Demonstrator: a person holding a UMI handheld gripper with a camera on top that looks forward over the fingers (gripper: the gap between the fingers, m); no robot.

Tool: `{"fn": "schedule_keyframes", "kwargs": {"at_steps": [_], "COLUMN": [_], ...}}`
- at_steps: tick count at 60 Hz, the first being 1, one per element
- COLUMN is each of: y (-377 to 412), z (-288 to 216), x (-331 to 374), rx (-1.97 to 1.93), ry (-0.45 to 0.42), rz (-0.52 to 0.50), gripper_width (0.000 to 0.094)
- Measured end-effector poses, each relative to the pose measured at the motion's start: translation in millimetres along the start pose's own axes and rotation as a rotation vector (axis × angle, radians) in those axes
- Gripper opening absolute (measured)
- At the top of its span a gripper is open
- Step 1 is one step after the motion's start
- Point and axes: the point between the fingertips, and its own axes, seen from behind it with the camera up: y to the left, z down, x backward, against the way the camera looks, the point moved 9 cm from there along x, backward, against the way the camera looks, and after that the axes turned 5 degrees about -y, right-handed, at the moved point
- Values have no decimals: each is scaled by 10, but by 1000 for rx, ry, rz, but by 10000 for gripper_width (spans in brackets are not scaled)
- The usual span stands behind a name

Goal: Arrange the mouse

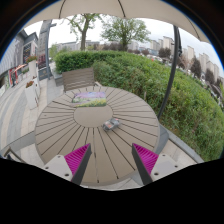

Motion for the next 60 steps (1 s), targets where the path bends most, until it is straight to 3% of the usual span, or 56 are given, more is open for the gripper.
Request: {"fn": "schedule_keyframes", "kwargs": {"at_steps": [18, 33, 60], "y": [212, 345, 323], "z": [231, 392, -86], "x": [-913, -1768, -2739], "rx": [-27, -31, -101], "ry": [-48, -34, -31], "rz": [5, 34, 71], "gripper_width": [850, 852, 859]}}
